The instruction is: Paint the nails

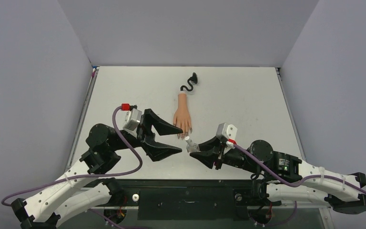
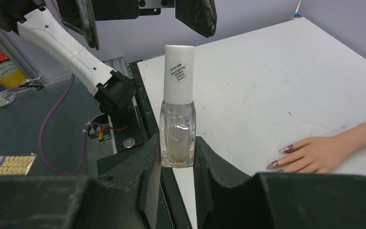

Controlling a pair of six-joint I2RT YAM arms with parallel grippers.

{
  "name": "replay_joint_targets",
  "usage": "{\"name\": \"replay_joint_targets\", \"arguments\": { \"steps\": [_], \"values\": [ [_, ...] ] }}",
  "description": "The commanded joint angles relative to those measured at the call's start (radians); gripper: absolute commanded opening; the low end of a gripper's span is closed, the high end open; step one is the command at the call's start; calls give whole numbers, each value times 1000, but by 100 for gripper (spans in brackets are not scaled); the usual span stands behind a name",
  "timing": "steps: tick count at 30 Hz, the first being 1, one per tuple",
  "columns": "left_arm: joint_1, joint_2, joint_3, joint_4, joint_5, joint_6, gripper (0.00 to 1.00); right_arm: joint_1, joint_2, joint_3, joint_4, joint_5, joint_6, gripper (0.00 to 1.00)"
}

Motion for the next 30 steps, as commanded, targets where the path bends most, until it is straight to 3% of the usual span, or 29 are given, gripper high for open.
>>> {"name": "replay_joint_targets", "arguments": {
  "steps": [1, 19, 30],
  "values": [
    [5, 16, 0, 152, 160, -47, 62, -4, -11, 2, 87, -81, -4, 0],
    [-2, 80, -14, 220, 180, -65, 50, -5, 28, 22, 98, -130, -17, 0],
    [-33, 85, -24, 205, 207, -33, 29, -5, 41, 31, 98, -121, -23, 0]
  ]
}}
